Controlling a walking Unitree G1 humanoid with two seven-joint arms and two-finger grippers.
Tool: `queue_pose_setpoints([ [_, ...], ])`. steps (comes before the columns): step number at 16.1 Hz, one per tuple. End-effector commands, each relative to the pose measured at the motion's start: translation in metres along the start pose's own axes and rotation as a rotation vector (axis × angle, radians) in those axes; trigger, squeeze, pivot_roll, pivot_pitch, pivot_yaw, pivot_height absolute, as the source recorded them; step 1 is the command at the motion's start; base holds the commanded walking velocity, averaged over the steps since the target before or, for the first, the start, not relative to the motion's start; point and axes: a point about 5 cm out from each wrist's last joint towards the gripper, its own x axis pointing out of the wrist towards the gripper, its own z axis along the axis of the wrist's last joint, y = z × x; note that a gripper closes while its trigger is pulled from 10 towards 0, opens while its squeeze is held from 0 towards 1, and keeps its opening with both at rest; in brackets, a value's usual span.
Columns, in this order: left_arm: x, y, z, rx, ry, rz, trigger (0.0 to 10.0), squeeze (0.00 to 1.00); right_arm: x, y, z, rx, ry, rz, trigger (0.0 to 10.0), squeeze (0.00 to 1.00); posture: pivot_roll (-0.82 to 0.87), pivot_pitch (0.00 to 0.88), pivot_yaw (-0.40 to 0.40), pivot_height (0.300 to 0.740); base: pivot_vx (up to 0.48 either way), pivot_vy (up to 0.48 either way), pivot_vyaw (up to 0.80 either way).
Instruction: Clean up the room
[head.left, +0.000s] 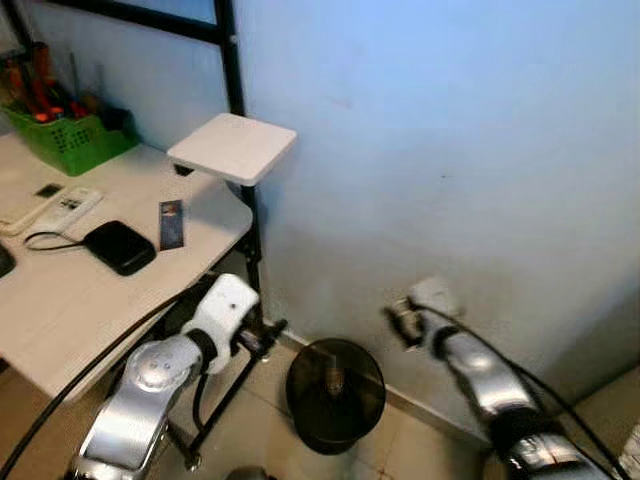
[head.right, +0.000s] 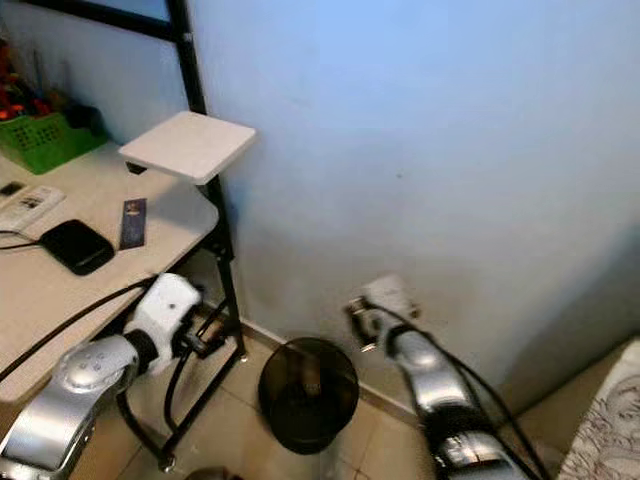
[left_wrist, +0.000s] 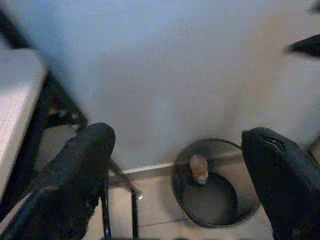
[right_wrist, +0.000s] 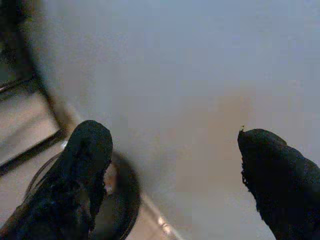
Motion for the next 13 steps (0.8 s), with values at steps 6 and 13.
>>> queue_pose_setpoints([
  [6,-0.013,0.0,0.001,-0.086,-0.058,0.209,10.0,0.0,-0.046,-0.008,0.02,0.196,-0.098,-0.2,10.0,0.0,0.13,0.0,-0.017,0.74,0.0,0.0,-0.79],
  [13,-0.004,0.01,0.018,-0.086,-0.157,0.375,10.0,0.0,-0.074,-0.027,0.042,0.271,-0.131,-0.406,10.0,0.0,0.1,0.0,0.004,0.74,0.0,0.0,-0.78],
])
